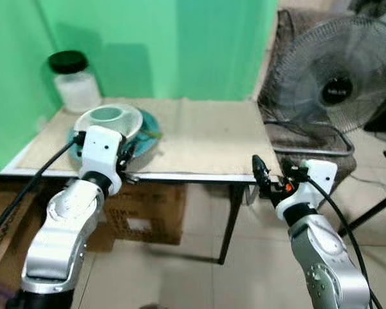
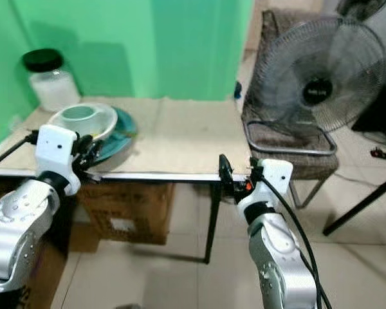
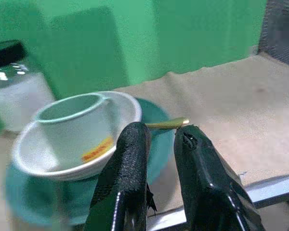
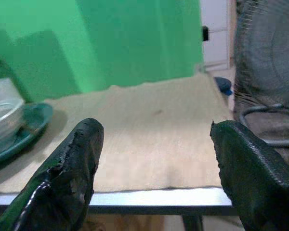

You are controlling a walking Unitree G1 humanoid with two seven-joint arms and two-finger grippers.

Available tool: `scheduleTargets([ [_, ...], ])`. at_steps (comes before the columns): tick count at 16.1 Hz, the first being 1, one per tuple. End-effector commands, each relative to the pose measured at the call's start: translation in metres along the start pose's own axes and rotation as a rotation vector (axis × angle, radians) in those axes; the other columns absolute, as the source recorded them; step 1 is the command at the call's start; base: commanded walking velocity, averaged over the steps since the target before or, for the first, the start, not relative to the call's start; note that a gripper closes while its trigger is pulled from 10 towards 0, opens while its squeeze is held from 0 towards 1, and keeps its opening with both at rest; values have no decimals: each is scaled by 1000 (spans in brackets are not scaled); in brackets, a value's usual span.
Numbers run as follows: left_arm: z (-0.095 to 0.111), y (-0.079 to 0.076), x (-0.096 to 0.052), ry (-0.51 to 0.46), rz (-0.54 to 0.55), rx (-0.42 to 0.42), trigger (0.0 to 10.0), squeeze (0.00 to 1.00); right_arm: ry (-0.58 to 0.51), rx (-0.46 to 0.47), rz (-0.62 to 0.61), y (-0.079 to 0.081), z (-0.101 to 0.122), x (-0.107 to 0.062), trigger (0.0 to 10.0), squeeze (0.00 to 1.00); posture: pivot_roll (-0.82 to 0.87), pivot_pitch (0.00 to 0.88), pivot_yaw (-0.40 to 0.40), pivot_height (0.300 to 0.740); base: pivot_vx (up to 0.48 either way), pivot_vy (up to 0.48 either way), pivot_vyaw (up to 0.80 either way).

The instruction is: Setting the table

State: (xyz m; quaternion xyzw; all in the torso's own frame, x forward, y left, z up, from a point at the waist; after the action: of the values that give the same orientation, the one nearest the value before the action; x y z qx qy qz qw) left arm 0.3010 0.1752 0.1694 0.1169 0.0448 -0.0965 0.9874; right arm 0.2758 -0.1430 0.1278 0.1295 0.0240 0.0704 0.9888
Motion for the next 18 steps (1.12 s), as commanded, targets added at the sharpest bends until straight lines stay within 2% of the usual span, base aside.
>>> scheduleTargets([
  [1, 8, 8, 4, -26, 1, 4, 10000, 0, 6, 3, 7, 0, 0, 0, 10000, 0, 58, 0, 0, 740, 0, 0, 0],
  [2, 11, 13, 6, -35, 6, -8, 10000, 0, 9, 3, 16, 1, -1, 0, 10000, 0, 58, 0, 0, 740, 0, 0, 0],
  [3, 13, 15, 6, -39, 9, -13, 10000, 220, 10, 1, 21, 1, -1, 0, 10000, 0, 58, 0, 0, 740, 0, 0, 0],
  [4, 13, 15, 6, -38, 9, -17, 10000, 882, 11, 2, 21, 1, -1, 0, 10000, 0, 58, 0, 0, 740, 0, 0, 0],
  [6, 11, 17, 7, -21, 33, -19, 10000, 820, 17, 5, 22, 1, -2, 0, 10000, 0, 57, 0, 3, 740, 0, 0, 0],
  [7, 11, 15, 6, -19, 33, -25, 10000, 710, 25, -9, 34, 3, -3, 0, 10000, 0, 59, 0, 0, 740, 0, 0, 0],
  [8, 11, 13, 6, -24, 26, -20, 10000, 694, 29, -34, 46, 4, -3, 0, 10000, 0, 60, 0, -1, 740, 0, 0, 0],
  [9, 12, 11, 6, -31, 22, -20, 10000, 686, 34, -28, 57, 5, -3, 0, 10000, 0, 60, 0, -1, 740, 0, 0, 0],
  [12, 13, 6, 5, -45, 7, -26, 10000, 694, 42, -35, 73, 7, -4, 1, 10000, 0, 59, 0, -3, 740, 0, 0, 800],
  [14, 14, 8, 5, -46, 8, -21, 10000, 690, 37, -39, 90, 10, -3, 0, 10000, 0, 61, 0, -5, 740, 291, 0, 800],
  [18, 16, 11, 4, -51, 10, -14, 10000, 706, 25, 0, 96, 11, -1, 0, 10000, 0, 65, 0, -8, 740, 313, 0, 0],
])
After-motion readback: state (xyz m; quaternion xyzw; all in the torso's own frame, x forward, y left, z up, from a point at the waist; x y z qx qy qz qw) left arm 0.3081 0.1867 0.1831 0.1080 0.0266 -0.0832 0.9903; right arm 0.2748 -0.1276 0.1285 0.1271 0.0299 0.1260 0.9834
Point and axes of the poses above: a point about 5 cm out from each wrist's last joint towards the gripper, its own x axis pointing out of the wrist towards the gripper, its own z axis along the axis of the wrist's last joint, y = z × x, the point moved 3 cm from there along x, pointing out of the wrist towards the gripper
